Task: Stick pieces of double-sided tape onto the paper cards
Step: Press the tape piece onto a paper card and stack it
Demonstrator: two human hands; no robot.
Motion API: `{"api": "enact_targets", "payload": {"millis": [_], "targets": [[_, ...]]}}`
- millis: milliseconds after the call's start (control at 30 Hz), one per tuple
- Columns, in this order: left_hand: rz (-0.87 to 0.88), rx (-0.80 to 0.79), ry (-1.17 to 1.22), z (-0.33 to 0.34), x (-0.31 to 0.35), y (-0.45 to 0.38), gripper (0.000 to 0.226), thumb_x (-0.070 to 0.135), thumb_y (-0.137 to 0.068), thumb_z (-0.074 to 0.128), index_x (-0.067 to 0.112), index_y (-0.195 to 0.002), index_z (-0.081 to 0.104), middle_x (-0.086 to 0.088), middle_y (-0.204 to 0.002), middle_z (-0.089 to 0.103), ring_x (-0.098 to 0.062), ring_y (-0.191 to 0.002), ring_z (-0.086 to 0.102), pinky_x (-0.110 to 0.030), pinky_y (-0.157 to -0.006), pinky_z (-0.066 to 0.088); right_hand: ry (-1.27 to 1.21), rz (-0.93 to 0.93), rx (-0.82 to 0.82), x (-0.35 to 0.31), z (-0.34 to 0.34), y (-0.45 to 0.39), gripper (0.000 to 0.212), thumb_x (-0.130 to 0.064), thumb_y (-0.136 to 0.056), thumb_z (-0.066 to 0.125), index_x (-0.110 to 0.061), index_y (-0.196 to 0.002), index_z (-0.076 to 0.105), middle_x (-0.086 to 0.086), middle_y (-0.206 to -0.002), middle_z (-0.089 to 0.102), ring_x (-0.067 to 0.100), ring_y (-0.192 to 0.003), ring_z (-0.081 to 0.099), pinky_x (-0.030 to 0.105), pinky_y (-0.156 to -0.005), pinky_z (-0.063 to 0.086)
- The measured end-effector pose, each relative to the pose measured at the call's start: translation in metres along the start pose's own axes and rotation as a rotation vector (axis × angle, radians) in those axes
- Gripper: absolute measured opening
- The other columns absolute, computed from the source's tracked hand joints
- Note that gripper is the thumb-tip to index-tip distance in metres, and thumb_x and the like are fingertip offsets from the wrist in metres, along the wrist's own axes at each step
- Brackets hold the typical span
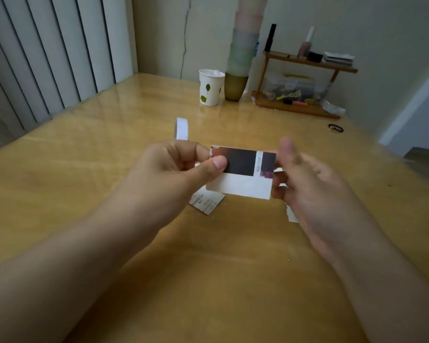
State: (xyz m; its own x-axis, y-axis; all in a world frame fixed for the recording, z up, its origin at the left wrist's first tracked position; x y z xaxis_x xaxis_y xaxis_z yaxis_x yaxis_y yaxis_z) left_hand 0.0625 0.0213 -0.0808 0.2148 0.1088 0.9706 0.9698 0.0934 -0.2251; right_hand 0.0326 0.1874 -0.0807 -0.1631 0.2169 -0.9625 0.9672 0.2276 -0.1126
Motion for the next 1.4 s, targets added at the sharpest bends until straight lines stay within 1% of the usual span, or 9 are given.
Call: {"api": "enact_targets", "payload": {"millis": [133, 267, 367, 667, 800, 933, 1100, 1233, 1400], "targets": [[-0.014, -0.035, 0.073, 0.006, -0.001, 0.001, 0.026, 0.034, -0.07, 0.077, 0.016, -0.057, 0.063, -0.014, -0.071, 0.057, -0.021, -0.071, 0.048, -0.03, -0.066, 0.033, 0.064, -0.195, 0.015, -0.013, 0.009, 0.006, 0.029, -0.049, -0.073, 0.068, -0.026, -0.088, 0.074, 0.015, -0.088, 0.069, 0.035, -0.083, 0.062, 0.048, -0.08, 0.051], [-0.031, -0.033, 0.1, 0.007, -0.003, 0.001, 0.027, 0.033, -0.068, 0.077, 0.017, -0.054, 0.061, -0.01, -0.066, 0.055, -0.02, -0.067, 0.048, -0.024, -0.059, 0.035, 0.056, -0.225, 0.058, -0.015, 0.009, 0.009, 0.018, -0.043, -0.075, 0.067, -0.03, -0.085, 0.075, 0.022, -0.087, 0.066, 0.036, -0.077, 0.062, 0.05, -0.076, 0.051], [-0.043, -0.026, 0.09, 0.008, -0.006, 0.0, 0.025, 0.035, -0.069, 0.068, 0.019, -0.053, 0.059, -0.011, -0.067, 0.051, -0.021, -0.069, 0.043, -0.032, -0.066, 0.029, 0.055, -0.225, 0.05, -0.015, 0.008, 0.007, 0.019, -0.042, -0.076, 0.066, -0.027, -0.084, 0.075, 0.029, -0.087, 0.062, 0.031, -0.068, 0.058, 0.051, -0.069, 0.05], [-0.067, -0.039, 0.119, 0.01, -0.011, -0.001, 0.027, 0.033, -0.068, 0.072, 0.018, -0.051, 0.057, -0.01, -0.066, 0.049, -0.019, -0.069, 0.041, -0.022, -0.059, 0.03, -0.058, -0.131, 0.009, -0.001, 0.01, 0.002, 0.025, -0.04, -0.073, 0.068, -0.021, -0.085, 0.076, 0.029, -0.096, 0.063, 0.022, -0.077, 0.056, 0.053, -0.087, 0.049], [-0.071, -0.028, 0.112, 0.009, -0.01, 0.0, 0.032, 0.035, -0.069, 0.076, 0.019, -0.05, 0.056, -0.01, -0.07, 0.048, -0.02, -0.071, 0.039, -0.027, -0.062, 0.026, -0.039, -0.131, 0.027, 0.001, 0.007, 0.001, 0.026, -0.04, -0.077, 0.068, -0.016, -0.083, 0.075, 0.024, -0.08, 0.067, 0.021, -0.07, 0.052, 0.048, -0.07, 0.047], [-0.076, 0.008, 0.098, 0.008, -0.012, 0.0, 0.03, 0.039, -0.065, 0.067, 0.019, -0.047, 0.055, -0.009, -0.068, 0.045, -0.02, -0.07, 0.037, -0.027, -0.06, 0.025, 0.028, -0.153, 0.08, 0.002, 0.003, 0.001, 0.037, -0.03, -0.09, 0.061, 0.004, -0.076, 0.064, 0.022, -0.062, 0.046, 0.017, -0.056, 0.042, 0.032, -0.059, 0.038], [-0.087, -0.007, 0.106, 0.009, -0.015, 0.0, 0.032, 0.034, -0.069, 0.076, 0.018, -0.049, 0.057, -0.011, -0.066, 0.049, -0.021, -0.067, 0.041, -0.026, -0.058, 0.03, -0.016, -0.125, 0.043, 0.004, 0.009, 0.0, 0.022, -0.034, -0.083, 0.071, -0.014, -0.075, 0.071, -0.002, -0.056, 0.055, 0.007, -0.055, 0.046, 0.026, -0.058, 0.039], [-0.064, -0.062, 0.138, 0.016, -0.01, 0.001, 0.024, 0.033, -0.069, 0.064, 0.016, -0.053, 0.059, -0.009, -0.064, 0.056, -0.018, -0.064, 0.049, -0.015, -0.054, 0.04, -0.017, -0.14, -0.042, 0.0, 0.019, 0.003, 0.003, -0.026, -0.08, 0.072, -0.026, -0.083, 0.072, -0.019, -0.054, 0.061, -0.003, -0.054, 0.056, 0.011, -0.057, 0.039], [-0.081, -0.012, 0.074, 0.01, -0.013, 0.0, 0.031, 0.038, -0.071, 0.07, 0.018, -0.051, 0.057, -0.014, -0.071, 0.055, -0.021, -0.067, 0.045, -0.026, -0.061, 0.033, 0.027, -0.14, 0.035, 0.003, 0.012, 0.0, 0.023, -0.028, -0.088, 0.064, -0.008, -0.077, 0.069, 0.001, -0.06, 0.066, 0.008, -0.054, 0.053, 0.033, -0.058, 0.041]]}}
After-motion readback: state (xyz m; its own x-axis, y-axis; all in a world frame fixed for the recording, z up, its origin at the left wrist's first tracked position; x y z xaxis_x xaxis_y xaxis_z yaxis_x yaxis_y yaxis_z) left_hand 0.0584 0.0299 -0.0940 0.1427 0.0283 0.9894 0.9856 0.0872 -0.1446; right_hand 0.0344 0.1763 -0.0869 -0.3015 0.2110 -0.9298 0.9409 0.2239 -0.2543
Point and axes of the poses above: each hand's wrist, its own y-axis away from the middle knuckle, its own z-axis out of the palm, x = y × z, the point moved 8 cm from there along -y, towards the middle knuckle
